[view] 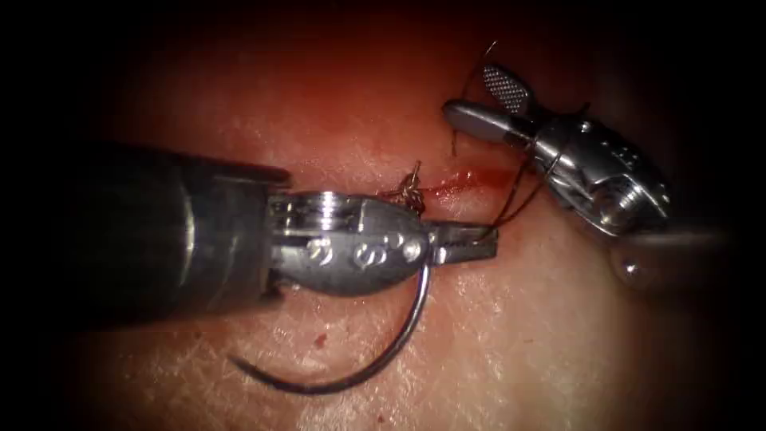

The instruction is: Wound Closure

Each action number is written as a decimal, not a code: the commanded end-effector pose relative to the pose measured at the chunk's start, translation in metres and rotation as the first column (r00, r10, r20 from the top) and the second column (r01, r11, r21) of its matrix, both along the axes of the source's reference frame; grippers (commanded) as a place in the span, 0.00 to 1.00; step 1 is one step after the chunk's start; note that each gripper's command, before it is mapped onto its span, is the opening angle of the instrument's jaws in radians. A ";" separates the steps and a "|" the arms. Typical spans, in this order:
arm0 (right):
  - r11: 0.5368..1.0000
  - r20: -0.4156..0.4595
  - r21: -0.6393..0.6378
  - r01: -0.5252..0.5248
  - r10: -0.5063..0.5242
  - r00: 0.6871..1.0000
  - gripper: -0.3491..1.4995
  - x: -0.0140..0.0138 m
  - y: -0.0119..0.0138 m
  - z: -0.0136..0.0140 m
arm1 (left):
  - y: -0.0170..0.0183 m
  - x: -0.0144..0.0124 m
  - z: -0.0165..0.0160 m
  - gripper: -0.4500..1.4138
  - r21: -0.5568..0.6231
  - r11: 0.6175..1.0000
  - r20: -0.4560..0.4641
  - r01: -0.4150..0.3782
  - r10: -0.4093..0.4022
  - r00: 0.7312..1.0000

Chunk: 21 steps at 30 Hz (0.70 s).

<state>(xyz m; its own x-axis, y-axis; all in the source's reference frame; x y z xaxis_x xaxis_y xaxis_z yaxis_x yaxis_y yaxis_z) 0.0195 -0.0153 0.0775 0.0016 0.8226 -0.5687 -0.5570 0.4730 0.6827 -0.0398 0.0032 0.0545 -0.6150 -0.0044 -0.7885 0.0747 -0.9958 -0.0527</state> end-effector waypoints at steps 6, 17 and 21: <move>1.000 -0.003 0.028 -0.002 0.002 1.000 0.75 -0.0001 -0.0004 0.0022 | 0.0004 -0.0007 0.0011 0.00 0.007 1.000 0.001 0.001 -0.001 1.000; 0.996 -0.040 0.089 0.013 -0.010 0.999 0.75 0.0010 0.0008 0.0048 | 0.0027 0.0001 0.0038 0.00 0.027 1.000 -0.005 0.014 -0.014 1.000; 0.994 -0.059 0.104 0.030 -0.024 0.998 0.75 0.0017 0.0008 0.0052 | 0.0026 0.0002 0.0039 0.00 0.026 1.000 -0.005 0.013 -0.013 1.000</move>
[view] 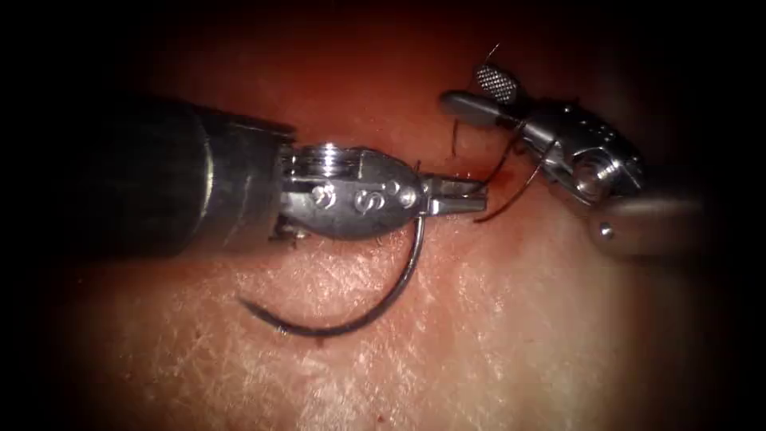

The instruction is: Wound Closure

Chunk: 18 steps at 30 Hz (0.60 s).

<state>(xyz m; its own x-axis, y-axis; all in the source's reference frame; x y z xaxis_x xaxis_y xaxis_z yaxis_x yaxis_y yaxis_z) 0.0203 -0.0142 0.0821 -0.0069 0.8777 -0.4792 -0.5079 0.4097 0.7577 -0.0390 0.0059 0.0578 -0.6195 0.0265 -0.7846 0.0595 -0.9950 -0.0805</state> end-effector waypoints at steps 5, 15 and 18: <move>1.000 -0.010 0.004 0.008 -0.008 1.000 0.75 0.0015 0.0001 0.0007 | -0.0001 -0.0005 0.0006 0.00 0.000 1.000 -0.001 -0.004 0.004 1.000; 1.000 -0.053 -0.004 0.019 -0.019 0.998 0.00 0.0013 0.0002 0.0005 | -0.0001 -0.0002 0.0008 0.00 0.004 1.000 -0.004 -0.004 0.004 1.000; 0.999 -0.052 -0.020 0.032 -0.033 0.998 0.00 0.0012 0.0001 -0.0001 | 0.0001 0.0003 0.0009 0.00 0.002 1.000 -0.010 0.002 -0.002 1.000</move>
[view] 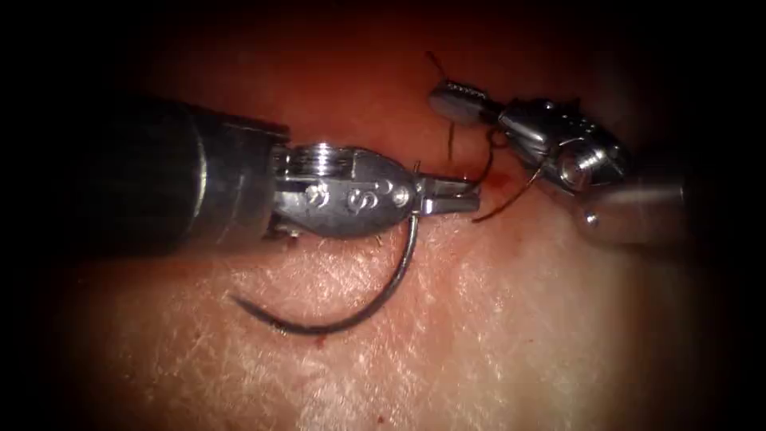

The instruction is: Wound Closure

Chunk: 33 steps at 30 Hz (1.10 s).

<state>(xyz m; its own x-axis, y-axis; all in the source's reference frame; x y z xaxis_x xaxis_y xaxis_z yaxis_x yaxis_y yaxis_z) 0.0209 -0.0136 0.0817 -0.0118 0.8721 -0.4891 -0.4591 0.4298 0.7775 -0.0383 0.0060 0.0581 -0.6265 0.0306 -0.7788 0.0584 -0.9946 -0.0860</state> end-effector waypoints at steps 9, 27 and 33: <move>0.989 0.040 -0.145 0.009 -0.003 0.999 0.00 -0.0001 -0.0017 -0.0043 | 0.0030 0.0041 0.0016 0.00 0.045 0.996 -0.050 0.075 -0.073 0.996; 0.893 0.214 -0.448 0.042 0.062 0.975 0.00 0.0004 -0.0078 -0.0108 | 0.0192 0.0112 0.0046 0.00 0.089 0.974 -0.148 0.207 -0.193 0.970; 0.891 0.251 -0.441 0.105 0.010 0.968 0.00 -0.0002 -0.0104 -0.0094 | 0.0230 0.0095 0.0061 0.00 0.080 0.970 -0.164 0.231 -0.216 0.962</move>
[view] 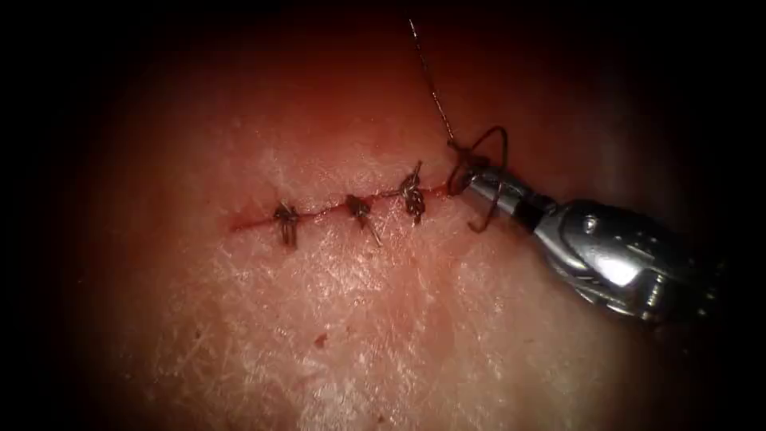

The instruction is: Wound Closure

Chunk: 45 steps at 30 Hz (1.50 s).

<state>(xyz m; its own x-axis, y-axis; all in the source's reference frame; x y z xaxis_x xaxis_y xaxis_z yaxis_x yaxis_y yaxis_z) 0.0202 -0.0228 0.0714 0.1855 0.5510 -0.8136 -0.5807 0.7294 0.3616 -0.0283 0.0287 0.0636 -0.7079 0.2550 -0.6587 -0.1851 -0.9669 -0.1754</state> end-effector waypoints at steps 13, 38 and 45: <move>0.999 0.006 0.003 0.053 -0.053 0.999 0.00 -0.0012 -0.0054 -0.0007 | 0.0071 0.0004 0.0032 0.00 -0.017 0.999 0.007 0.039 -0.039 0.999; 0.983 -0.005 -0.054 0.176 -0.177 0.984 0.00 -0.0008 -0.0095 -0.0008 | 0.0191 -0.0006 0.0053 0.00 -0.118 0.984 -0.034 0.135 -0.140 0.990; 0.972 -0.003 -0.068 0.223 -0.224 0.975 0.00 -0.0008 -0.0107 -0.0007 | 0.0186 -0.0015 0.0058 0.00 -0.139 0.982 -0.039 0.128 -0.135 0.990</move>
